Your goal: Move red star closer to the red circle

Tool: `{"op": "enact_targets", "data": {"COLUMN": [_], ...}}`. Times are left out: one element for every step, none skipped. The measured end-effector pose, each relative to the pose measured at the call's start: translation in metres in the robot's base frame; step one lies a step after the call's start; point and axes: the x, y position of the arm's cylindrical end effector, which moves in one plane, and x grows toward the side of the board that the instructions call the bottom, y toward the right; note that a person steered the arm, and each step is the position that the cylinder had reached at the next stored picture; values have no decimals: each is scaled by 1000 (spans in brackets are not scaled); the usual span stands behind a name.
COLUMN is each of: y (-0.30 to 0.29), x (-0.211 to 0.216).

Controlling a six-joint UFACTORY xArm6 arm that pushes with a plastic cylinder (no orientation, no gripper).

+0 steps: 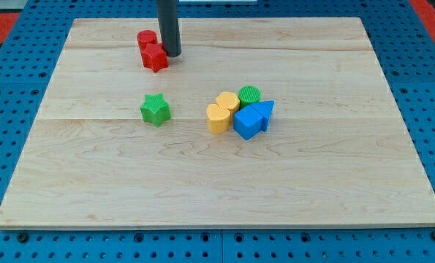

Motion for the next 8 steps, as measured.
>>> {"op": "enact_targets", "data": {"y": [-15,-37,-65,-60,22,63,33,-19], "x": [-9,-14,-20,-20,-15,0,12,17]}}
